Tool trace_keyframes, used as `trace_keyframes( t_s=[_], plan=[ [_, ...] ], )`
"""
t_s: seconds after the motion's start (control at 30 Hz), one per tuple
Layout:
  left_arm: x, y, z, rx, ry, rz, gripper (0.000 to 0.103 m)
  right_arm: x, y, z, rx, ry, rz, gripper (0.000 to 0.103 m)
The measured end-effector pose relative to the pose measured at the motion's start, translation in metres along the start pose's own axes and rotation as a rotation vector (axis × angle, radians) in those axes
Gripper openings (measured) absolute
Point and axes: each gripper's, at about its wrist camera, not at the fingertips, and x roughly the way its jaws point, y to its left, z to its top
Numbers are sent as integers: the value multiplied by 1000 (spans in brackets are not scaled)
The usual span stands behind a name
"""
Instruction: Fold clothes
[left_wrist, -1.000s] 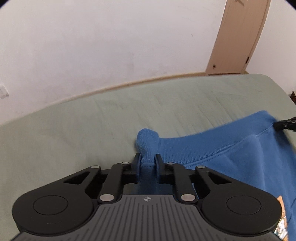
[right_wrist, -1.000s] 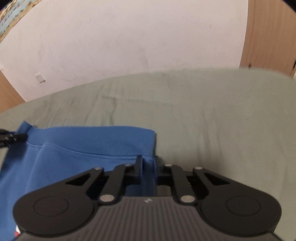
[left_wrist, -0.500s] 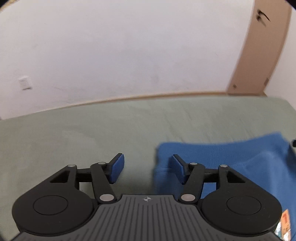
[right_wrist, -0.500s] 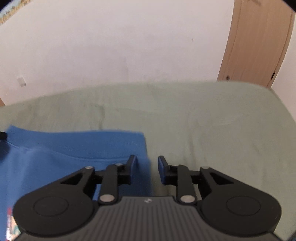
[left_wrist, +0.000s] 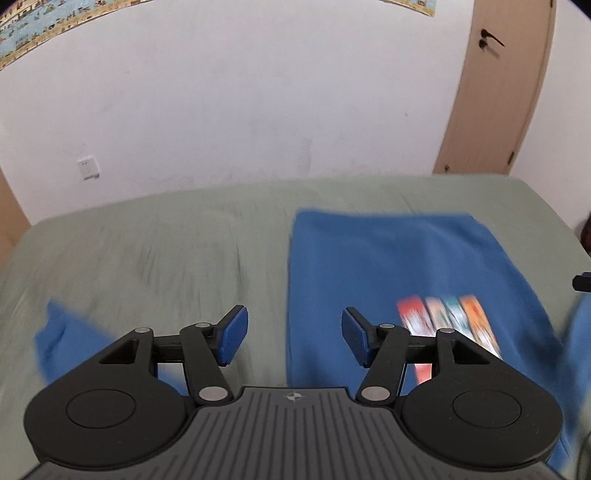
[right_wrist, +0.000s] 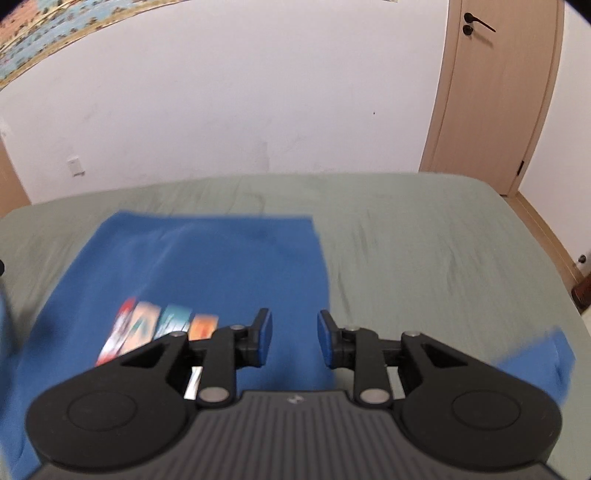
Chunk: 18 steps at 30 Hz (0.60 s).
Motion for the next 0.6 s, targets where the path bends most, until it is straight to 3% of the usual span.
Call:
trace_keyframes(
  t_s=[0.13, 0.3, 0.4, 0.53, 0.6],
  plan=[
    [-54, -15, -40, 6, 45, -23, 56, -56, 12, -41, -2, 8, 0, 30],
    [-103, -30, -81, 19, 124, -22, 56, -128, 30, -95, 6, 29, -9, 41],
    [-137, -35, -111, 29, 102, -30, 56, -164, 43, -122, -22, 15, -42, 55],
    [-172, -43, -147, 27, 67, -2, 57, -201, 57, -149, -42, -27, -86, 60],
    [-186, -46, -161, 4, 67, -14, 60, -221, 65, -164, -34, -49, -103, 68]
  ],
)
